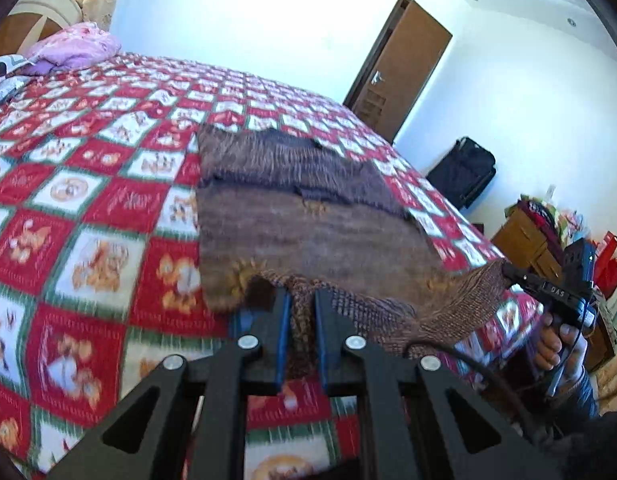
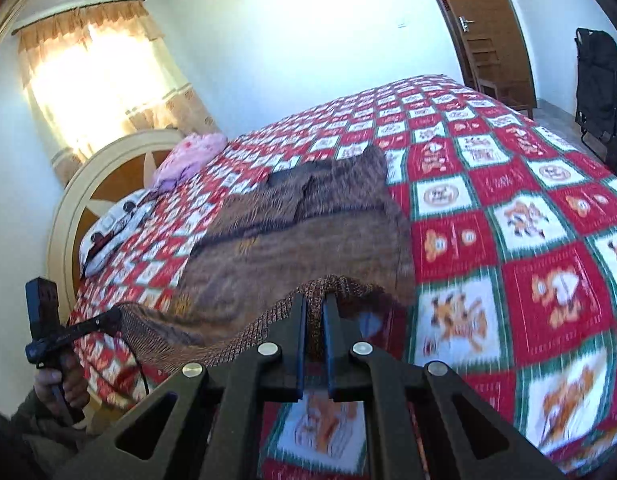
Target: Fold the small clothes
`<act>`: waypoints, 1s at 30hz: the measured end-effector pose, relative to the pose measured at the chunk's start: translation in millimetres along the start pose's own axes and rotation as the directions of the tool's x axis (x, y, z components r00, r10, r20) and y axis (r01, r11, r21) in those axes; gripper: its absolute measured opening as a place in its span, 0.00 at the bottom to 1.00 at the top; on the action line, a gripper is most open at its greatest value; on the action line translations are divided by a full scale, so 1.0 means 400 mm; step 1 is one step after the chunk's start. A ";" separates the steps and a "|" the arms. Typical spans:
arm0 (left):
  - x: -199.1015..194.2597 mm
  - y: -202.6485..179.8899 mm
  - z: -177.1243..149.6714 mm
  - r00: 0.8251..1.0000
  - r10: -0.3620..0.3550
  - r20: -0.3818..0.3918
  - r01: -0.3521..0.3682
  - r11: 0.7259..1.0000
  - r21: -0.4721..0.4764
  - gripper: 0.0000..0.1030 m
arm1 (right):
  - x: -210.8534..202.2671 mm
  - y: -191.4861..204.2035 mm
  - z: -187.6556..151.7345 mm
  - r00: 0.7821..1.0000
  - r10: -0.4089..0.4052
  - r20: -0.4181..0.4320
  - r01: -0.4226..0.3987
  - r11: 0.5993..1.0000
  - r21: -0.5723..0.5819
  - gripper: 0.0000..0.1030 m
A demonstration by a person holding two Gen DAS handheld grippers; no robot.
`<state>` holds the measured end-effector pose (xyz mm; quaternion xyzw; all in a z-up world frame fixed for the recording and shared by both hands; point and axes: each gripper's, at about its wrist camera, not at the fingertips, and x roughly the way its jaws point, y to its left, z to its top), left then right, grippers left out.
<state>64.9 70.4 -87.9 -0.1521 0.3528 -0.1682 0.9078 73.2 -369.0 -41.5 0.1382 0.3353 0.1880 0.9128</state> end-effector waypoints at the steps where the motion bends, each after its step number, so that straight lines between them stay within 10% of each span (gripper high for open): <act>1: 0.009 0.002 0.012 1.000 0.008 0.015 -0.008 1.000 0.006 0.12 | 0.009 -0.002 0.010 1.000 0.001 0.001 -0.001 1.000 0.006 0.07; 30: 0.126 0.100 0.230 0.989 0.013 0.144 -0.004 0.998 -0.060 0.07 | 0.197 0.020 0.295 1.000 0.018 0.019 -0.018 1.000 -0.005 0.06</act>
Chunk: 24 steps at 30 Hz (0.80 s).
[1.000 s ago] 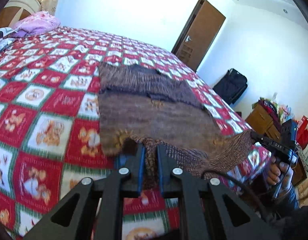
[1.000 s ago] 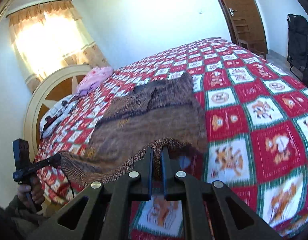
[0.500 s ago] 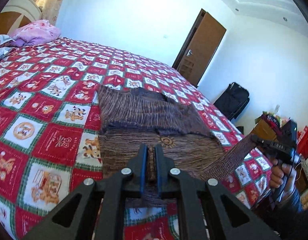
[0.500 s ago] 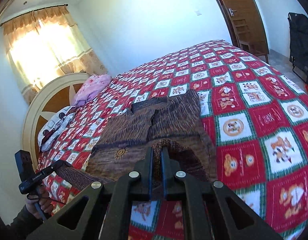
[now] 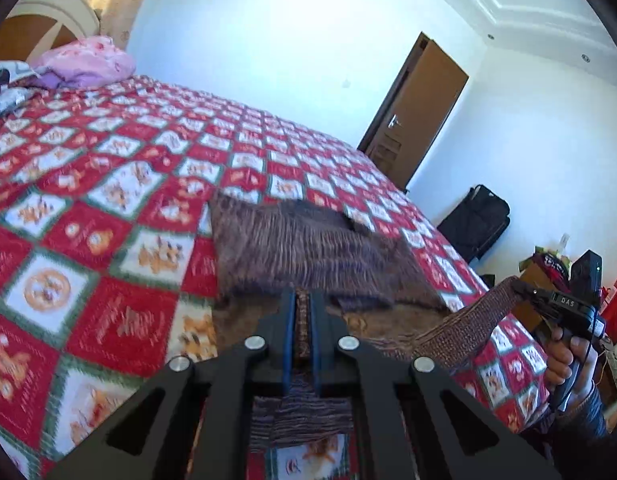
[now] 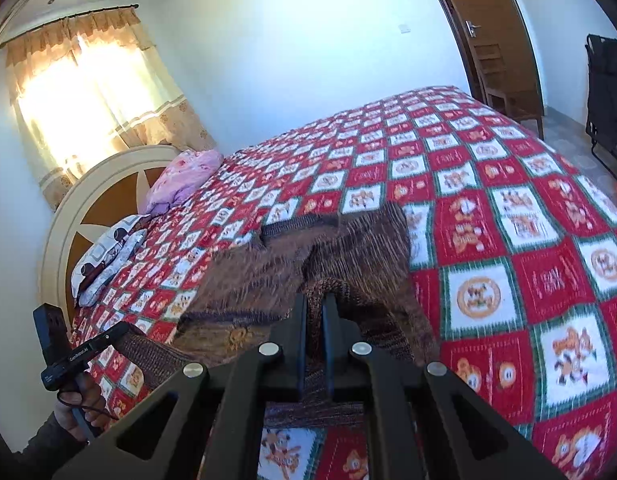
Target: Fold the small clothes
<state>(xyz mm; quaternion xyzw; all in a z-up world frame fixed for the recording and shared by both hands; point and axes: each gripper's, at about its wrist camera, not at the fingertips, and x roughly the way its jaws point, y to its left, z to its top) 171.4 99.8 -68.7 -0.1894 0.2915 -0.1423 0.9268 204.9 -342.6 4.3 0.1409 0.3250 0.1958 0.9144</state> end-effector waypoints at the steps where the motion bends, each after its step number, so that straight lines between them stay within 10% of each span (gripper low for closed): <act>1: -0.001 -0.001 0.013 1.000 0.003 0.011 -0.003 1.000 0.004 0.07 | 0.004 0.001 0.010 1.000 0.003 0.002 -0.003 1.000 0.002 0.06; 24: 0.272 0.074 0.206 0.995 0.094 0.022 -0.094 0.996 0.000 0.07 | 0.297 -0.101 0.183 0.994 -0.076 -0.074 0.082 0.993 0.086 0.06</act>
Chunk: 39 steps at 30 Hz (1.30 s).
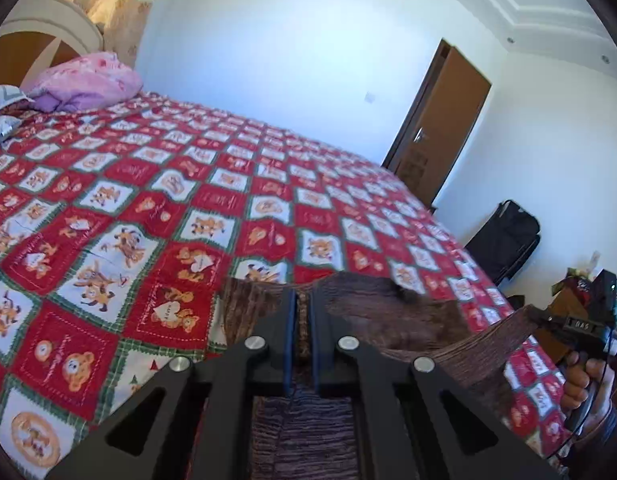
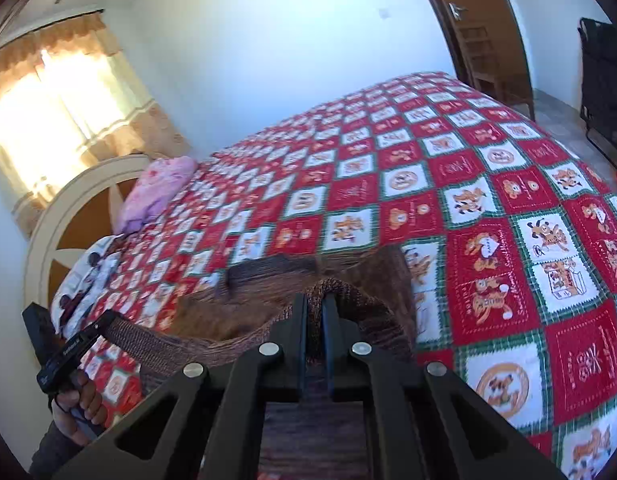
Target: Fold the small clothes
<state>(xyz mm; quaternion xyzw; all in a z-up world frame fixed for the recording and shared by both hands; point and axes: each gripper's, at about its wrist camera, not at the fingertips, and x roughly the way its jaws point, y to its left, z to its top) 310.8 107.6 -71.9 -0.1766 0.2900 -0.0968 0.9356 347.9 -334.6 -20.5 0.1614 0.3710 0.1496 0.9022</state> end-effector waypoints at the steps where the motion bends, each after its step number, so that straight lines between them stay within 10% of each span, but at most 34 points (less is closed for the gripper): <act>1: 0.023 0.005 -0.001 1.000 0.009 -0.013 -0.009 1.000 0.000 0.07 | 0.018 -0.009 0.005 1.000 -0.009 -0.008 0.009 1.000 0.003 0.06; 12: 0.202 0.056 -0.017 0.988 0.098 -0.120 -0.101 0.995 -0.018 0.09 | 0.268 -0.127 0.052 0.983 -0.116 -0.142 0.122 0.992 0.035 0.09; 16: 0.183 0.062 -0.027 0.985 0.131 -0.113 -0.133 0.991 -0.005 0.21 | 0.253 -0.141 0.043 0.986 -0.116 -0.122 0.119 0.993 0.021 0.74; 21: 0.116 0.076 -0.032 0.975 0.219 -0.050 -0.218 0.976 0.027 0.55 | 0.187 -0.140 0.027 0.982 -0.175 -0.066 0.175 0.984 -0.017 0.74; 26: 0.084 0.065 -0.056 0.974 0.214 -0.076 -0.209 0.976 0.060 0.55 | 0.159 -0.077 -0.030 0.982 -0.023 -0.187 0.017 0.999 -0.034 0.74; 32: 0.158 -0.027 -0.098 0.947 0.300 -0.112 -0.262 0.928 0.264 0.56 | 0.266 0.069 -0.114 0.916 0.042 -0.399 -0.123 0.976 -0.179 0.74; 39: 0.219 0.041 -0.066 0.882 0.455 -0.124 -0.428 0.883 0.195 0.56 | 0.343 0.092 0.007 0.971 -0.041 -0.237 -0.010 0.977 -0.212 0.74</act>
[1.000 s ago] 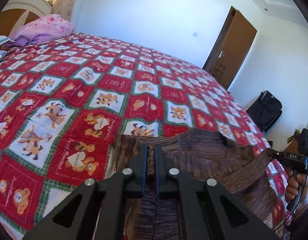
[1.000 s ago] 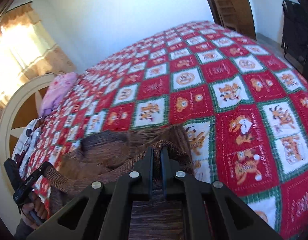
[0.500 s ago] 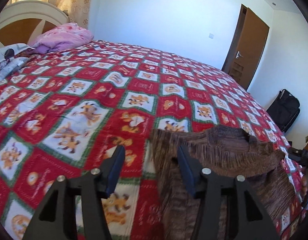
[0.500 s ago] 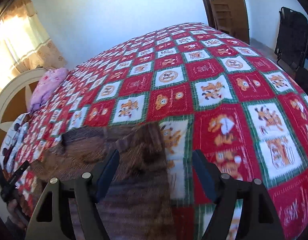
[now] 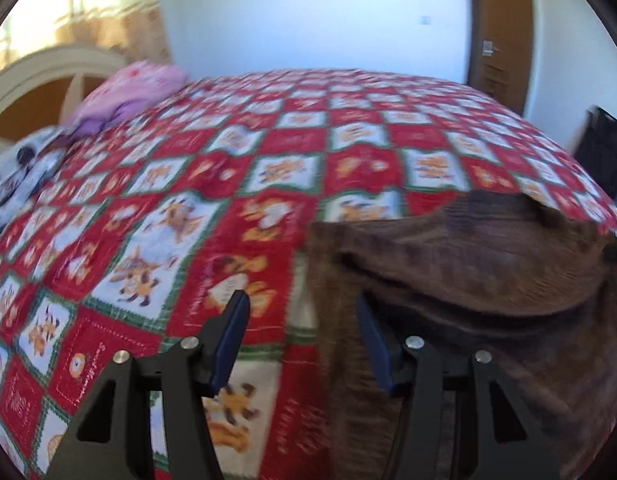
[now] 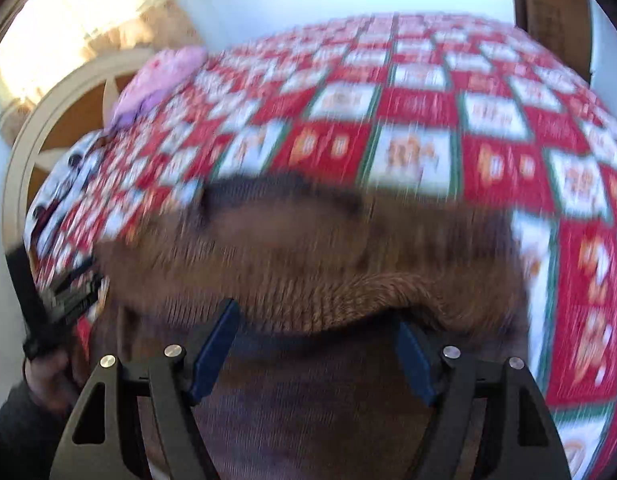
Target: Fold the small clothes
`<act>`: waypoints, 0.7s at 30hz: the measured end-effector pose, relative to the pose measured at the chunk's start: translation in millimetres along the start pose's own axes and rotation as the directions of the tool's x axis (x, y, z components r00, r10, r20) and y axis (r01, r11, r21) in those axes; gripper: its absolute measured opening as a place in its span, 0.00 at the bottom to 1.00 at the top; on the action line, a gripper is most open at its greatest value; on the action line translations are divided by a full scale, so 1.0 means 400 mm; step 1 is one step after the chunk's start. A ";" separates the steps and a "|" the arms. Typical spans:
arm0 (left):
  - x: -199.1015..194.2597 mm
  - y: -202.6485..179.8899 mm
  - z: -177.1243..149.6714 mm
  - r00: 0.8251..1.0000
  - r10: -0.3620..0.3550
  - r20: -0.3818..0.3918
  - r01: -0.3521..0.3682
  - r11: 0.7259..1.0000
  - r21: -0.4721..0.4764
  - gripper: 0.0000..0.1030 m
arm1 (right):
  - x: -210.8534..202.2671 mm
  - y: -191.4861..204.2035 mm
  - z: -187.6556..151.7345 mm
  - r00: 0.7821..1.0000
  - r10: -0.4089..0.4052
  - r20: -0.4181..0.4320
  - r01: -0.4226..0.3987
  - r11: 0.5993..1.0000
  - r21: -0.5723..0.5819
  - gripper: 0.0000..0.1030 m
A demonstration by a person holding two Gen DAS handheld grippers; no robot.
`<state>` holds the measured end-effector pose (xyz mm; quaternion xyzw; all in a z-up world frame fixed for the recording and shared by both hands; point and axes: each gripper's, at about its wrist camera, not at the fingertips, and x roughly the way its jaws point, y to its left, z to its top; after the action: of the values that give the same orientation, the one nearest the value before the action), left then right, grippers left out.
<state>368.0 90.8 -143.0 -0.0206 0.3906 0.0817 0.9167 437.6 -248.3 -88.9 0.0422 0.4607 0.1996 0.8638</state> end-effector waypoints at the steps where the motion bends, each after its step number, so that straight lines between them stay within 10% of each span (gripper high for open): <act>1: 0.012 0.010 -0.002 1.000 0.001 -0.019 -0.001 1.000 -0.024 0.56 | -0.002 -0.006 0.016 1.000 -0.013 0.028 0.013 1.000 0.011 0.74; 9: 0.010 0.026 -0.037 0.997 -0.036 -0.066 0.033 0.999 -0.042 0.56 | -0.068 -0.074 0.022 0.985 -0.086 0.153 0.080 0.996 0.045 0.74; 21: -0.141 0.040 -0.145 0.990 -0.128 -0.058 0.128 0.992 -0.016 0.56 | -0.219 -0.204 -0.215 0.990 -0.137 0.041 0.129 0.979 0.160 0.74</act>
<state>285.6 93.2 -142.4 -0.0535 0.4149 0.0243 0.9079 349.5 -366.2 -90.8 0.0842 0.4543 0.1035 0.8808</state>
